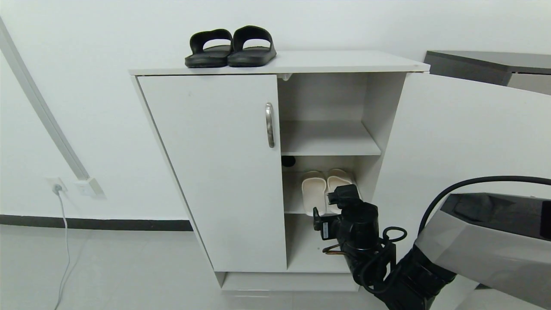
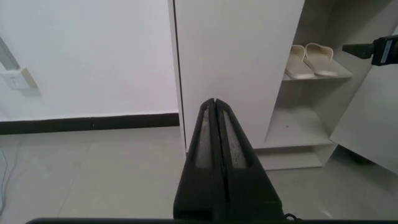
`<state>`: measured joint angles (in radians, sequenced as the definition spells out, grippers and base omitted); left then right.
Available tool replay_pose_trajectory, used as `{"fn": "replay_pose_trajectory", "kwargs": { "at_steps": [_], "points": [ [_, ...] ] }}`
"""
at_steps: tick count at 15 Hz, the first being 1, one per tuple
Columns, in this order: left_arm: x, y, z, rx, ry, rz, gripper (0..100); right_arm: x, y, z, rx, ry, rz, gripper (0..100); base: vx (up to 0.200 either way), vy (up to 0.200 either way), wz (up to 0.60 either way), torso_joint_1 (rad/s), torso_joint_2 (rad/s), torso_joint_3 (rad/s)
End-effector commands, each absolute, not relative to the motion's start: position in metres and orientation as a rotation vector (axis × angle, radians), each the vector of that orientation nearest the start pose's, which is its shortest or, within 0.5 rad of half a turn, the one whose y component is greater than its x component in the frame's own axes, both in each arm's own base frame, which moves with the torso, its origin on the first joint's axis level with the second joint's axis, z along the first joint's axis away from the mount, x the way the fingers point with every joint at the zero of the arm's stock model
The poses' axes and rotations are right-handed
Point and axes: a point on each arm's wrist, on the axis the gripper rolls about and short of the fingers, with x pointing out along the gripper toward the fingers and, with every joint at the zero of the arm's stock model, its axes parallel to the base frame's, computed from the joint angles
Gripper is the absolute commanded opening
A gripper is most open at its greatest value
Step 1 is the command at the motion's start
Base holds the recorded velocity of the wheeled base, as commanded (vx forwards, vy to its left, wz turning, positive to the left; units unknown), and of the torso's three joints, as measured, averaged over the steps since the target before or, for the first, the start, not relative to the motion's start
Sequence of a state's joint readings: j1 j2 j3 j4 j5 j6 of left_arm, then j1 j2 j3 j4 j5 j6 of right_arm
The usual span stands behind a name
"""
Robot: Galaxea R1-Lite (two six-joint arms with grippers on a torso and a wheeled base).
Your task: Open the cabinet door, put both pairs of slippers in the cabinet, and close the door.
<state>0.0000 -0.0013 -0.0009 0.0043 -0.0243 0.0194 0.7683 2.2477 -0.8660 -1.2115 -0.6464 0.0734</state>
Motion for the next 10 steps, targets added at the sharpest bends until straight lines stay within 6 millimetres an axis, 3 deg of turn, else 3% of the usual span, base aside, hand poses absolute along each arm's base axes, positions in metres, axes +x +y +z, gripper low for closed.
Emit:
{"fn": "replay_pose_trajectory", "kwargs": {
  "at_steps": [1, 8, 10],
  "points": [
    [-0.0228, -0.0006, 0.075, 0.018, 0.004, -0.025, 0, 0.2885, 0.2634, 0.0632, -0.036, 0.128, 0.123, 100, 0.0, 0.0, 0.0, 0.0, 0.0, 0.0],
    [-0.0228, -0.0006, 0.075, 0.015, 0.004, -0.026, 0, 0.2886, 0.2634, 0.0624, -0.039, 0.13, 0.123, 100, 0.0, 0.0, 0.0, 0.0, 0.0, 0.0],
    [-0.0228, -0.0006, 0.075, 0.014, 0.004, -0.026, 0, 0.2888, 0.2637, 0.0621, -0.039, 0.13, 0.123, 100, 0.0, 0.2, 0.0, -0.002, 0.0, 0.005]
  ]
}}
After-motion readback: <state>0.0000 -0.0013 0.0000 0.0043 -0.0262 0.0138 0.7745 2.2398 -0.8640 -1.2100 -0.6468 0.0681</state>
